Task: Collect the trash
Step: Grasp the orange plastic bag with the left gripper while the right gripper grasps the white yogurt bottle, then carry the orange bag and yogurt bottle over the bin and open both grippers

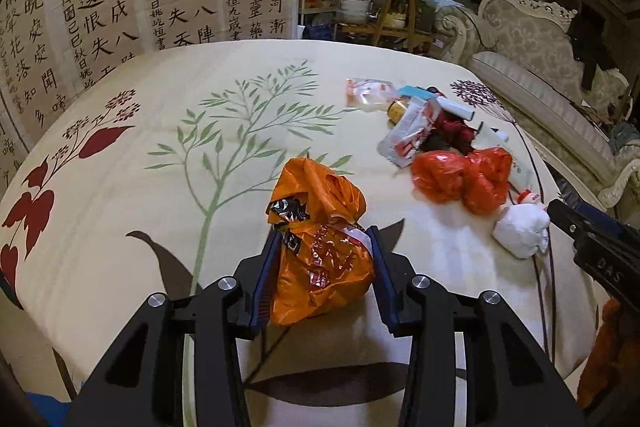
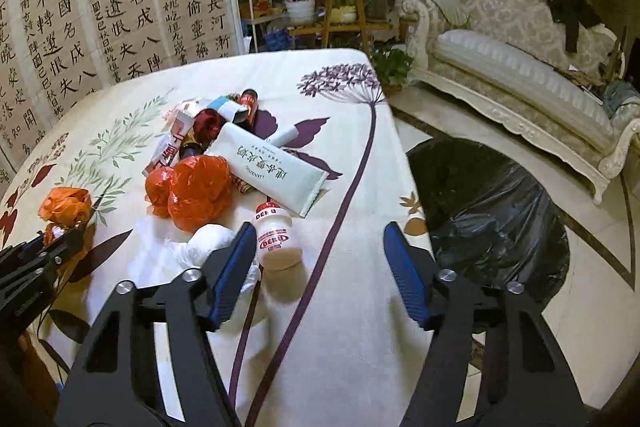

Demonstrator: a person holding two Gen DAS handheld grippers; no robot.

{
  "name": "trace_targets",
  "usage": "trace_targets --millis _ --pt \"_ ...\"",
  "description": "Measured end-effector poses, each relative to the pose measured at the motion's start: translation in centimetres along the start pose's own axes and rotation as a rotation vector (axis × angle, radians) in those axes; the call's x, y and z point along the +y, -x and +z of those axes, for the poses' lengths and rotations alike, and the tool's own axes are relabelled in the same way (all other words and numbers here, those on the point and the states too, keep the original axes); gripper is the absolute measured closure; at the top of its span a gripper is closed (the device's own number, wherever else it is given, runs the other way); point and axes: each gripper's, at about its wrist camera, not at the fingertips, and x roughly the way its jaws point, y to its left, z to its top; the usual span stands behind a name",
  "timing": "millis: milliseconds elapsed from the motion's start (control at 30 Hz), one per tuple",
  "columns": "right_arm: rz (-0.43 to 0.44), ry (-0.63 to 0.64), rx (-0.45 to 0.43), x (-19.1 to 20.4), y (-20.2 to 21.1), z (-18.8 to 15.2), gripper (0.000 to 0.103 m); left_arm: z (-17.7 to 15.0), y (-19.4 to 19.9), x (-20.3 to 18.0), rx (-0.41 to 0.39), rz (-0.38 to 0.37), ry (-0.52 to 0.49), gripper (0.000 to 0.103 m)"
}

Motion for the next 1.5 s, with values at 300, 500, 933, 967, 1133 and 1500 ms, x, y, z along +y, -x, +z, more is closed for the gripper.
trace_targets --millis 300,500,933,967,1133,1500 --pt "0.028 0.026 0.045 1.0 -1.8 0.2 0.062 0.3 -0.5 -0.3 0.006 -0.025 -0.002 0.06" --pt "0.056 0.023 0.051 0.8 -1.8 0.0 0.075 0.7 -0.6 -1.2 0.001 -0.039 -0.015 0.06" --pt "-0.014 -0.019 -0.04 -2.7 1.4 0.2 0.075 1.5 0.3 -6.0 -0.024 -0.124 -0.078 0.06" --pt "-0.037 -0.03 -0.051 -3.6 1.6 0.3 0.075 1.6 0.4 -6.8 -0.027 -0.138 -0.09 0.06" --pt "-0.116 -0.093 -0.066 -7.7 1.7 0.3 0.075 2.2 0.3 -11.0 -0.036 -0.202 -0.15 0.06" --pt "-0.227 -0.204 -0.044 -15.1 -0.6 -0.5 0.075 2.8 -1.2 -19.7 -0.017 -0.303 -0.286 0.06"
